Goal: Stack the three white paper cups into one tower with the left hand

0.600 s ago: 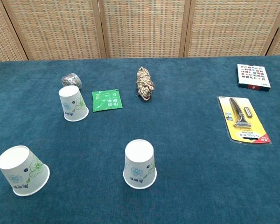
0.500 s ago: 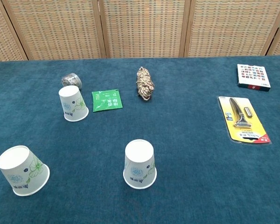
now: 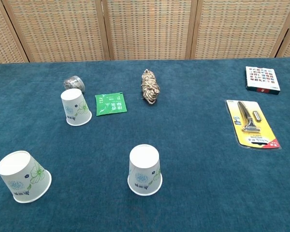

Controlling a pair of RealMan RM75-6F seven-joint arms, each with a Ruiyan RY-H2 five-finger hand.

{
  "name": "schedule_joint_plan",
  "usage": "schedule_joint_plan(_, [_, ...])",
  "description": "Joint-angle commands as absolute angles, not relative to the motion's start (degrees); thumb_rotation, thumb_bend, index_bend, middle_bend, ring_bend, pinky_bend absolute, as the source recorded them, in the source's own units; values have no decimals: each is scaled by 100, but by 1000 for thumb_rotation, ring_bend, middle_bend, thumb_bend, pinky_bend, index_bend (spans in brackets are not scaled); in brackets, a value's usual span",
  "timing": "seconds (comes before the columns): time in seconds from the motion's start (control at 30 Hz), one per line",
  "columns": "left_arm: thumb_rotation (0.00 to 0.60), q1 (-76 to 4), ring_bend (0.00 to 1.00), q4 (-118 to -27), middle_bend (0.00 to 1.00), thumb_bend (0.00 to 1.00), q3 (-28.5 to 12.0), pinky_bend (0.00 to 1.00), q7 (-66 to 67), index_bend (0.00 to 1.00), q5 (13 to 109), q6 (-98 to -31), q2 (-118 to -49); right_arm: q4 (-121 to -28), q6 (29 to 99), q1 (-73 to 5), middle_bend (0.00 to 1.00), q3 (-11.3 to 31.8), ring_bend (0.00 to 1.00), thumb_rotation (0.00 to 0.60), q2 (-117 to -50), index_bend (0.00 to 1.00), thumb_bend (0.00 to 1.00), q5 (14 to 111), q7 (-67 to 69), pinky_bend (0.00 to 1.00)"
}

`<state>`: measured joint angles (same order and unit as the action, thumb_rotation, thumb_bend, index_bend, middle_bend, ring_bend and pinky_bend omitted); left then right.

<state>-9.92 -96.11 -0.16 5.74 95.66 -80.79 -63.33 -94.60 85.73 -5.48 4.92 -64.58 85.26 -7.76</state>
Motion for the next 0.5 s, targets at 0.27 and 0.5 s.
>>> schedule_joint_plan(0.27, [600,-2494,0,-10849,0,143,-149,0,1268,0,10239,-6253,-6373,-9457,8551,-550,0,521,0,600,-6380,0,0,8502,-576,0])
schedule_joint_plan(0.5, [600,-3295,0,-10739,0,143,-412,3,1642,0,9894,-5188,-6958,-9439,8513,-558,0,557,0,600,-6369,0,0,8416,-532,0])
